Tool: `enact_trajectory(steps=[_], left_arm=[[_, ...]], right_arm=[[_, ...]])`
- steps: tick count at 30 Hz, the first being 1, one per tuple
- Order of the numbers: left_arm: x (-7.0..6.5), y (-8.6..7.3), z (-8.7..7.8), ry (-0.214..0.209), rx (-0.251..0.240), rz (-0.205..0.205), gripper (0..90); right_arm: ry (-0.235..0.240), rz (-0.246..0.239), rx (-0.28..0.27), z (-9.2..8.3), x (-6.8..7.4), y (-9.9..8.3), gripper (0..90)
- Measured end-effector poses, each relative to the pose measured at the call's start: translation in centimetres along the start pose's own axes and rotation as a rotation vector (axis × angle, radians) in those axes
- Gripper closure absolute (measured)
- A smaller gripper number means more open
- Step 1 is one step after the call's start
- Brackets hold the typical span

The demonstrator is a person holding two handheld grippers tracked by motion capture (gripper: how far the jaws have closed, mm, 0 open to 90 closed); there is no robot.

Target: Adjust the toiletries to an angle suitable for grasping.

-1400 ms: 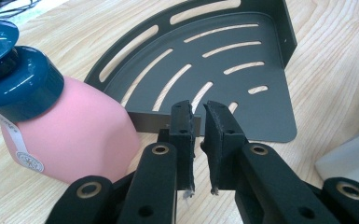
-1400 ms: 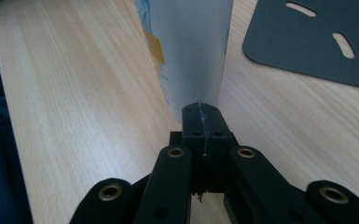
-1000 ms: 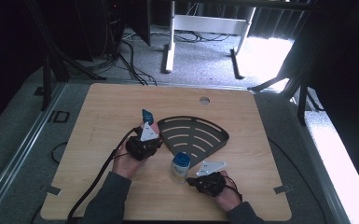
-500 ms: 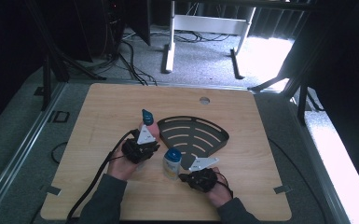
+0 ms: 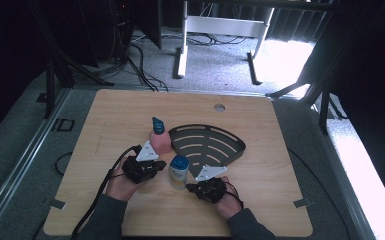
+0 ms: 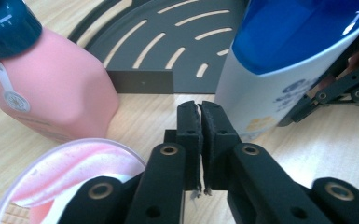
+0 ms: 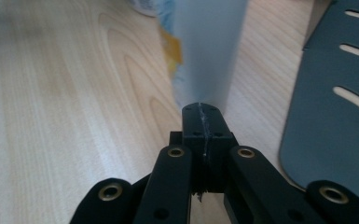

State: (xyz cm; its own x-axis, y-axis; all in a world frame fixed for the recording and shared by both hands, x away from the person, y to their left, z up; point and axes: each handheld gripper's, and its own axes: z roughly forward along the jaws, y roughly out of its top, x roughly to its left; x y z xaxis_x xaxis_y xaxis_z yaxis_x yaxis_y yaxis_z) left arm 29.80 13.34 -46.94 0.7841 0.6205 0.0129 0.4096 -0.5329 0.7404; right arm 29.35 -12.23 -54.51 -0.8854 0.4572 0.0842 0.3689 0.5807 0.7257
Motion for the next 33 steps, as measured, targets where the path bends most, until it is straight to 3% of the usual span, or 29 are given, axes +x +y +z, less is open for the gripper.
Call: enact_trajectory(steps=[5, 15, 23, 33], left_arm=[[-0.1, -0.3, -0.4, -0.061, -0.022, -0.016, 89.1], [-0.9, -0.4, -0.3, -0.112, -0.022, 0.011, 89.2], [-1.1, -0.5, 0.8, -0.124, -0.001, 0.014, 89.1], [0.0, -0.7, 1.2, -0.095, -0.016, -0.031, 88.2]], right_arm=[[0.021, -0.023, -0.007, -0.1, 0.5, 0.2, 90.0], [0.016, -0.023, -0.007, 0.7, 0.2, 0.9, 90.0], [0.006, -0.016, -0.005, 1.8, -0.2, 1.5, 90.0], [-0.003, -0.008, -0.010, 2.9, -0.9, 2.5, 90.0]])
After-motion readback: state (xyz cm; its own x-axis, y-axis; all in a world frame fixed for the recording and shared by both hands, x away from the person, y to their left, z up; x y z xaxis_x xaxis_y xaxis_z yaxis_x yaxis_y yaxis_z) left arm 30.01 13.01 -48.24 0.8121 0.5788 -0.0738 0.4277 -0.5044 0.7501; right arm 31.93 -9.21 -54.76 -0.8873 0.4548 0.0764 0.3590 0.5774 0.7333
